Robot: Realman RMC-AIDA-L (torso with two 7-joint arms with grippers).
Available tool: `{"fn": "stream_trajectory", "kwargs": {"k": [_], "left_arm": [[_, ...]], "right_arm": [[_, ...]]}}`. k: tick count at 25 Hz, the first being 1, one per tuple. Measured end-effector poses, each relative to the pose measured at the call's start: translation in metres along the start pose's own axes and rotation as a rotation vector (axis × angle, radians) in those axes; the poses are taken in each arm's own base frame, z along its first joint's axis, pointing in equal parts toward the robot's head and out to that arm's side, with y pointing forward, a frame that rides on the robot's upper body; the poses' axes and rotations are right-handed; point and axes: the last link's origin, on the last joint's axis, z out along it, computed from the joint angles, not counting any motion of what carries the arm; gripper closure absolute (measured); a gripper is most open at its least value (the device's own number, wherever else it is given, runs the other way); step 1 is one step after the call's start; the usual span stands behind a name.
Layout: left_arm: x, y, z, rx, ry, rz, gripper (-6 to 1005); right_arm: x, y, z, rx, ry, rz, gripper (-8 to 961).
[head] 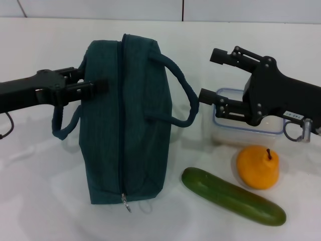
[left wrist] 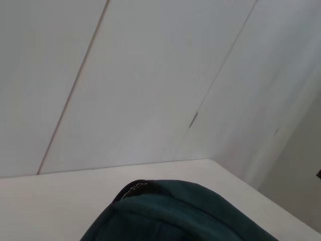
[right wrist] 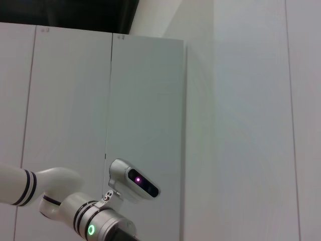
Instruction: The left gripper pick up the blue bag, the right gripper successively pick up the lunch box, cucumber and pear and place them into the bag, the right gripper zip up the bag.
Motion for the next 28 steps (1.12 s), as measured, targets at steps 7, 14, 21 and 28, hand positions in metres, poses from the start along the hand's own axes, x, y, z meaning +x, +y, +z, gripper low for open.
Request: {"fn": "stream_trajectory", "kwargs": {"k": [7, 14, 21, 28], "left_arm": [[-0.003, -0.003, 0.007, -0.001, -0.002, 0.003, 458], [-0.009, -0.002, 0.015, -0.029, -0.047, 0.058, 646], [-0.006, -0.002, 0.019, -0.037, -0.035, 0.091, 866], [0.0, -0.001, 0.027, -0.062, 0.043, 0.144, 959]], "right_arm": [[0.006, 0.005, -0.008, 0.023, 0.008, 0.022, 168], [0.013, 0.01, -0.026, 0.071, 0.02, 0.057, 169], [0.019, 0.01, -0.059, 0.136, 0.055, 0.184, 169], [0.024, 0.017, -0.107, 0.152, 0.112, 0.338, 168]]}}
